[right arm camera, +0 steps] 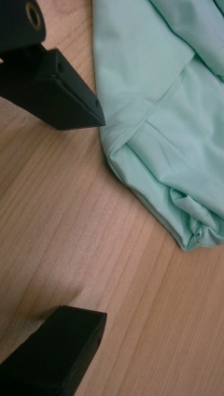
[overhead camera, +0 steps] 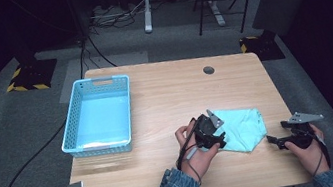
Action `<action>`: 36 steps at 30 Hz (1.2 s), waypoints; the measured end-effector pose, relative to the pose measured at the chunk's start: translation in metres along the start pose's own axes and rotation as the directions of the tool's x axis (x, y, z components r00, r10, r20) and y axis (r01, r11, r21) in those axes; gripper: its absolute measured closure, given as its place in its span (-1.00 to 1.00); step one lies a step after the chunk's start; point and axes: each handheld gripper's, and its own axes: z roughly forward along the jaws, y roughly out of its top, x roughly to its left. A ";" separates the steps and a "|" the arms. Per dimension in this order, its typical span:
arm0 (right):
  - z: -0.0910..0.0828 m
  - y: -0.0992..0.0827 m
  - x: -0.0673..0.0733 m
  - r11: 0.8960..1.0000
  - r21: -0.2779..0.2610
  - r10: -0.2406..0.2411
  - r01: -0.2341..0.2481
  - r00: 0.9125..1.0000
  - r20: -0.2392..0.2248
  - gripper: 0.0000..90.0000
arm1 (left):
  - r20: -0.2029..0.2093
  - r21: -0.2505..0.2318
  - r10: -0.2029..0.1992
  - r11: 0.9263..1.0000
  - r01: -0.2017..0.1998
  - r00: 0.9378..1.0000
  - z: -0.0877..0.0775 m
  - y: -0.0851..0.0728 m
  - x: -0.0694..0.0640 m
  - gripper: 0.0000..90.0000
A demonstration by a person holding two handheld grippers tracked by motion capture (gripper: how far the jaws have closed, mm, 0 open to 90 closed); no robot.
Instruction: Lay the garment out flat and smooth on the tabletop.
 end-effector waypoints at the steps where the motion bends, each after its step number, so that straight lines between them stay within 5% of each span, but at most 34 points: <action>1: 0.000 0.000 0.000 1.000 0.000 0.000 0.000 1.000 0.000 -0.86 | 0.002 0.002 0.008 1.000 -0.008 1.000 0.003 0.000 -0.003 -0.45; 8: 0.000 0.000 0.000 1.000 0.000 0.000 0.000 1.000 -0.001 -0.86 | 0.008 0.005 0.016 1.000 -0.016 1.000 0.007 0.001 -0.007 -0.43; 9: 0.000 0.000 0.000 1.000 0.000 0.000 0.000 1.000 -0.001 -0.86 | 0.018 0.007 0.039 0.999 -0.039 0.999 0.024 -0.003 -0.019 -0.43; 15: 0.000 0.000 0.000 1.000 0.002 0.001 -0.001 1.000 -0.003 -0.86 | 0.038 0.029 0.045 0.999 -0.046 0.998 0.038 -0.006 -0.025 -0.33; 19: 0.000 0.000 0.000 1.000 0.001 0.000 0.000 1.000 -0.003 -0.86 | 0.056 0.058 0.045 0.997 -0.049 0.997 0.047 -0.008 -0.028 -0.06; 25: 0.000 0.000 0.000 1.000 0.001 0.000 0.001 1.000 -0.005 -0.86 | 0.064 0.063 0.045 0.997 -0.049 0.997 0.047 -0.011 -0.025 0.63; 36: 0.000 0.000 0.000 1.000 0.002 0.000 0.000 1.000 -0.005 -0.86 | 0.066 0.026 0.009 1.000 -0.011 0.998 0.027 -0.006 -0.008 0.84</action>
